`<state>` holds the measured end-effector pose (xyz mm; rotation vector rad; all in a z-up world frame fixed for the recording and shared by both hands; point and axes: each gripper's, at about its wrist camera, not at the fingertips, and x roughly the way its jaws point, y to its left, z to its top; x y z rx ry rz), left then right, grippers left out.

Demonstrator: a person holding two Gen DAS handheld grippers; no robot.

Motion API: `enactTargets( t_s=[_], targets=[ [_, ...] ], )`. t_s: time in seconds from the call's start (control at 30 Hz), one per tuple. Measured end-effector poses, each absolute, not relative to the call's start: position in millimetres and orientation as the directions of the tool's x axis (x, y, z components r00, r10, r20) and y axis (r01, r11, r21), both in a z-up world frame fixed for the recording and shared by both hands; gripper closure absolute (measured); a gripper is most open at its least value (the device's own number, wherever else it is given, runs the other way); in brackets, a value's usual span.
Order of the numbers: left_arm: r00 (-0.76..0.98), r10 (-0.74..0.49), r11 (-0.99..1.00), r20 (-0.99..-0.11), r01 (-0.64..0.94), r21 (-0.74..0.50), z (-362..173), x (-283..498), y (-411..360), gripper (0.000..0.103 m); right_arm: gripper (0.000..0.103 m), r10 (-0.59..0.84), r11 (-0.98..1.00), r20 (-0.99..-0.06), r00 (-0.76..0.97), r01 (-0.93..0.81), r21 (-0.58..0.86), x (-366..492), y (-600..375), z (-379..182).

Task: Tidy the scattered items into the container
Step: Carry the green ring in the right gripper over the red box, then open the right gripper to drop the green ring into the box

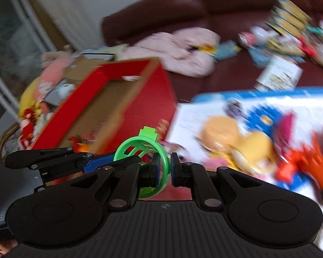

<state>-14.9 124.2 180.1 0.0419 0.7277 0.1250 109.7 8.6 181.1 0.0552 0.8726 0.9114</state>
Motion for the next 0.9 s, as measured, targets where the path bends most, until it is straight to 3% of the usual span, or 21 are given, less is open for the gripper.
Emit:
enactTargets(
  t_s=[0.3, 0.53, 0.57, 0.6, 0.63, 0.67, 0.7, 0.9],
  targets=[
    [0.673, 0.321, 0.938, -0.666, -0.322, 0.127, 196, -56, 225, 0.095, 0.091, 0.761, 0.448, -0.635, 0.137, -0.818, 0.360, 79, 131, 196],
    [0.597, 0.386, 0.896, -0.703, -0.425, 0.131, 186, -85, 274, 0.092, 0.089, 0.752, 0.354, -0.658, 0.041, -0.867, 0.351, 54, 189, 190],
    [0.586, 0.384, 0.893, -0.714, -0.432, 0.127, 182, -85, 277, 0.078, 0.088, 0.747, 0.344, -0.664, 0.029, -0.872, 0.348, 52, 194, 187],
    [0.572, 0.382, 0.890, -0.726, -0.440, 0.122, 176, -86, 280, 0.065, 0.078, 0.739, 0.343, -0.674, 0.018, -0.870, 0.354, 54, 196, 184],
    [0.558, 0.389, 0.882, -0.733, -0.455, 0.122, 172, -86, 284, 0.056, 0.059, 0.734, 0.356, -0.679, 0.019, -0.862, 0.361, 55, 196, 182],
    [0.547, 0.398, 0.874, -0.737, -0.469, 0.124, 168, -86, 286, 0.038, 0.053, 0.736, 0.367, -0.676, 0.027, -0.856, 0.365, 58, 193, 180],
    [0.542, 0.404, 0.870, -0.737, -0.476, 0.126, 164, -87, 287, 0.033, 0.049, 0.739, 0.375, -0.673, 0.040, -0.854, 0.361, 60, 189, 179],
    [0.539, 0.390, 0.865, -0.747, -0.492, 0.097, 157, -79, 289, 0.027, 0.048, 0.726, 0.431, -0.683, 0.081, -0.828, 0.360, 76, 164, 175]
  ],
)
